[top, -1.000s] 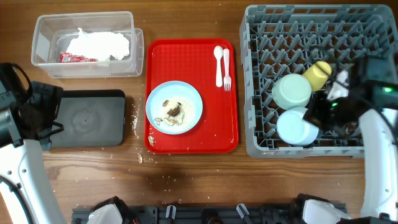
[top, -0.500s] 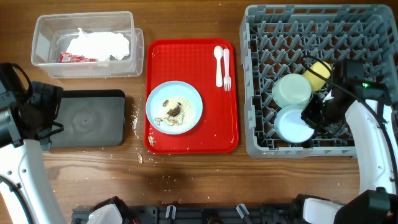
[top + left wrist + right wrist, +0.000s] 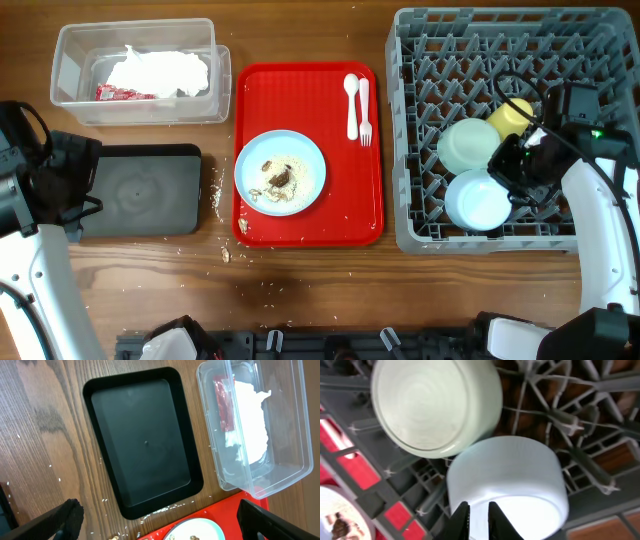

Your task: Sort waste into correct bins and load items into the dishwasher rack

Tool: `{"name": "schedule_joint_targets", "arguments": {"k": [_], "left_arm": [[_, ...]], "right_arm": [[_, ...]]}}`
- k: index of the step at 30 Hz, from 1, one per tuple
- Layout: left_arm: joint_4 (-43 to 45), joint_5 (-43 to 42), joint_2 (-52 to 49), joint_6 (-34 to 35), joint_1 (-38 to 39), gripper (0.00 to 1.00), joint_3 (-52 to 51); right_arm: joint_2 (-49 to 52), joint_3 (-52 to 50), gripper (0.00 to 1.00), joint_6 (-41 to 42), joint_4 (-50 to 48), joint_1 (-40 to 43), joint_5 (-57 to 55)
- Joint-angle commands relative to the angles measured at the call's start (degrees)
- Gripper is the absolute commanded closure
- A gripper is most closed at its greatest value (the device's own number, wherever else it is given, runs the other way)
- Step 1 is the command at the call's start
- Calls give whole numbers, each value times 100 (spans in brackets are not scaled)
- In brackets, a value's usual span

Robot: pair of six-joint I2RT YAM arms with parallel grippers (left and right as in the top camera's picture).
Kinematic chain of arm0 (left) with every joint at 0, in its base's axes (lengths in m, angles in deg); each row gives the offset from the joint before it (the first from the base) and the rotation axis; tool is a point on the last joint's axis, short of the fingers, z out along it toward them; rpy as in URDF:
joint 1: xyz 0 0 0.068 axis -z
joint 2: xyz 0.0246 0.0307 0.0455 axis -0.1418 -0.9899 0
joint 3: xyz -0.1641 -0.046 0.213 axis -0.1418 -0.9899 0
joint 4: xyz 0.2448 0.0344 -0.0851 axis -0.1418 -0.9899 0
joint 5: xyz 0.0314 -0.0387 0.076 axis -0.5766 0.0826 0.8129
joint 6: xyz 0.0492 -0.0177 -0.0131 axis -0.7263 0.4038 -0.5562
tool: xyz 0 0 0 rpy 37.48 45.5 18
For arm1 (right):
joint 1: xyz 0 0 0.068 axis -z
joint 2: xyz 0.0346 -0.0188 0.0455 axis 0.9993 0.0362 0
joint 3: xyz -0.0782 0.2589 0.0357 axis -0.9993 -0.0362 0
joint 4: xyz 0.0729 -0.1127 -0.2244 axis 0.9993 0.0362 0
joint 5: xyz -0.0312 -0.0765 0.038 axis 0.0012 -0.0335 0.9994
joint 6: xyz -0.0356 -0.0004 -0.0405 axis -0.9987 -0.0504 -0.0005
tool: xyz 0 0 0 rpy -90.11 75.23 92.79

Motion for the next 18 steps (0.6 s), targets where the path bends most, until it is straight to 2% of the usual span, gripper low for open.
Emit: {"name": "schedule_joint_targets", "arguments": {"k": [1, 9, 15, 18], "left_arm": [[15, 55, 9, -33, -37, 0, -2], [15, 55, 9, -33, -37, 0, -2], [15, 57, 9, -33, -37, 0, -2], [15, 55, 9, -33, -37, 0, -2]], "right_arm": [[302, 76, 84, -103, -37, 7, 260], [981, 9, 92, 7, -240, -293, 260], [142, 369, 92, 61, 103, -297, 286], [-573, 514, 83, 44, 103, -297, 304]]}}
